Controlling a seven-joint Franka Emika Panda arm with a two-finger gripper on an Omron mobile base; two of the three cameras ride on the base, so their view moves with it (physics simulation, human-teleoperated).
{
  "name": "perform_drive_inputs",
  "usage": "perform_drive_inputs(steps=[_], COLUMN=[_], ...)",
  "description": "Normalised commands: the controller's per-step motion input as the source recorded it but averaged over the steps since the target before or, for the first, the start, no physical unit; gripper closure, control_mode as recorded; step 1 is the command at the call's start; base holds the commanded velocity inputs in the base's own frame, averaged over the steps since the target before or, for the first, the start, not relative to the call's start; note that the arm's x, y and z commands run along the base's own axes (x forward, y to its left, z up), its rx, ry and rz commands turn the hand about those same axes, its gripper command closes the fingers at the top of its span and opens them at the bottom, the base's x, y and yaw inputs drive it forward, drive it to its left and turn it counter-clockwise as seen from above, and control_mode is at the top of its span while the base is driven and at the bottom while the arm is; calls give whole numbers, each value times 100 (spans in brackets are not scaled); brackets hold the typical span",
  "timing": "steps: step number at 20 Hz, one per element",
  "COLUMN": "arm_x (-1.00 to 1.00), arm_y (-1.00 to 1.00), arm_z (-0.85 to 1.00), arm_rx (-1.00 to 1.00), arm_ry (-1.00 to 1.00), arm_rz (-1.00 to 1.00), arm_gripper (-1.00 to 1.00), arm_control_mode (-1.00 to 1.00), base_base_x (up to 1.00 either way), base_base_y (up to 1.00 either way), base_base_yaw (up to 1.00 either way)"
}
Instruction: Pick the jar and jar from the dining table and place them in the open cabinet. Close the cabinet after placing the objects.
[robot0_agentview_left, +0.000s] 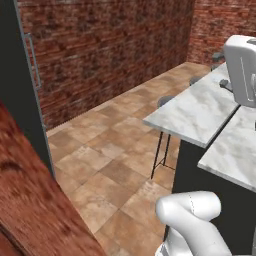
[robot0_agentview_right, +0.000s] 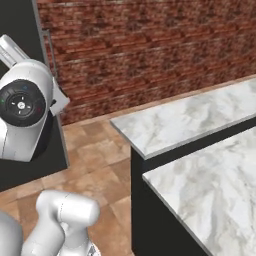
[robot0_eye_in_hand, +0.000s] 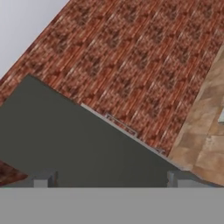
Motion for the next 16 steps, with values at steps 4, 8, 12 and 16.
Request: perform_drive_inputs(steps=[4,8,12,16], arm_x=[0,0,0,0], arm_y=[0,0,0,0], arm_z=[0,0,0,0], arm_rx=[0,0,0,0], arm_ry=[0,0,0,0], arm_rz=[0,0,0,0], arm_gripper=[-100,-100,-100,-100], arm_control_mode=[100,100,100,100], base_base_x=[67,74,67,80], base_base_y=[65,16,-63,-25], base_base_yaw=[-37,-23,0,-2])
